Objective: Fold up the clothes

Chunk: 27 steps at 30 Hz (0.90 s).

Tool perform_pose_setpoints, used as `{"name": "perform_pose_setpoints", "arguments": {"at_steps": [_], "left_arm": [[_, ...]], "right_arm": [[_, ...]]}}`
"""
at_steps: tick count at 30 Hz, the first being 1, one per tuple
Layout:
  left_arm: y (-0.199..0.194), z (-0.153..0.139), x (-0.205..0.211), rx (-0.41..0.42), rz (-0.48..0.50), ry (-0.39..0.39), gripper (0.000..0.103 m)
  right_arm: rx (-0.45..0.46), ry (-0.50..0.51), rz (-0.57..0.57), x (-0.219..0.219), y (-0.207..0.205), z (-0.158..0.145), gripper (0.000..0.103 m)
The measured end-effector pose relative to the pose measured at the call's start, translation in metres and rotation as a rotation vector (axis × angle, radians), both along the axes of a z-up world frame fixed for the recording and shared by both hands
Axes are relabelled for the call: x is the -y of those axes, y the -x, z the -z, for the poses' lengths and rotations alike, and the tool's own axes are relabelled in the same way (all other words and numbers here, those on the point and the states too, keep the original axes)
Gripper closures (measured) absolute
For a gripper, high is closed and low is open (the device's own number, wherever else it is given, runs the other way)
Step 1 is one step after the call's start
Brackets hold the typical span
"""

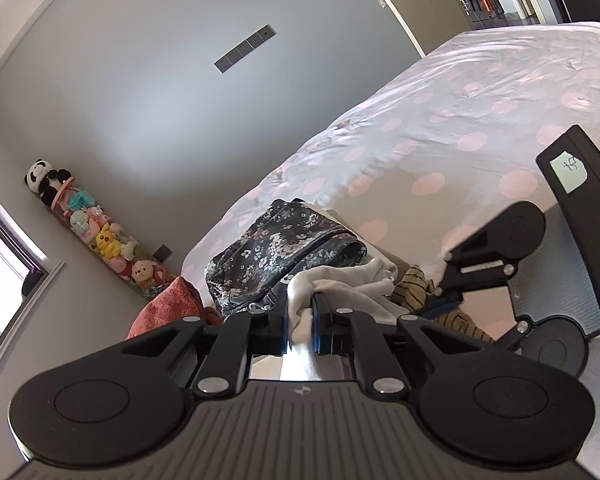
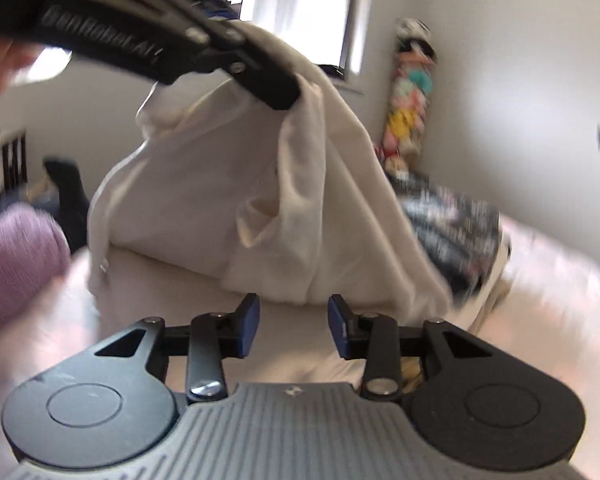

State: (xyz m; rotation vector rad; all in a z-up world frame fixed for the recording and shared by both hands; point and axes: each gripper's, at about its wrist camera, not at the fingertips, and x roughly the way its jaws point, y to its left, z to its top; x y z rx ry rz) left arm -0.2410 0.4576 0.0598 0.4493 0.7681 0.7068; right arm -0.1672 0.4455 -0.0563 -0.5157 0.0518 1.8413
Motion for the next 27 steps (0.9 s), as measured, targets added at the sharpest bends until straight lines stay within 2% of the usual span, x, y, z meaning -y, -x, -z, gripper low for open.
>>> {"name": "perform_pose_setpoints", "arguments": {"at_steps": [2, 5, 10, 14, 18, 19, 20, 25, 27], "left_arm": [[0.002, -0.004, -0.006, 0.007, -0.003, 0.002, 0.094], [0.005, -0.011, -0.015, 0.025, -0.004, 0.001, 0.095], [0.009, -0.020, -0.024, 0.041, 0.006, -0.011, 0.095], [0.010, -0.022, -0.028, 0.044, 0.013, -0.017, 0.095], [0.008, -0.021, -0.028, 0.039, 0.028, -0.021, 0.095], [0.008, -0.021, -0.027, 0.043, 0.028, -0.022, 0.095], [0.009, -0.021, -0.027, 0.048, 0.026, -0.025, 0.095], [0.009, -0.021, -0.014, 0.074, 0.057, -0.007, 0.095], [0.009, -0.018, -0.006, 0.072, 0.071, 0.017, 0.095]], "right_arm": [[0.092, -0.034, -0.048, -0.009, 0.003, 0.000, 0.062], [0.183, -0.037, -0.128, -0.022, 0.004, 0.003, 0.064], [0.268, -0.025, -0.201, -0.040, 0.013, 0.008, 0.065], [0.292, 0.022, -0.235, -0.051, 0.017, 0.014, 0.080], [0.278, 0.038, -0.240, -0.056, 0.021, 0.014, 0.083], [0.251, 0.051, -0.233, -0.054, 0.021, 0.011, 0.091], [0.209, 0.067, -0.223, -0.049, 0.020, 0.008, 0.099], [-0.028, 0.150, -0.207, -0.027, 0.012, -0.010, 0.099], [-0.061, 0.156, -0.203, -0.015, 0.014, -0.011, 0.099]]}}
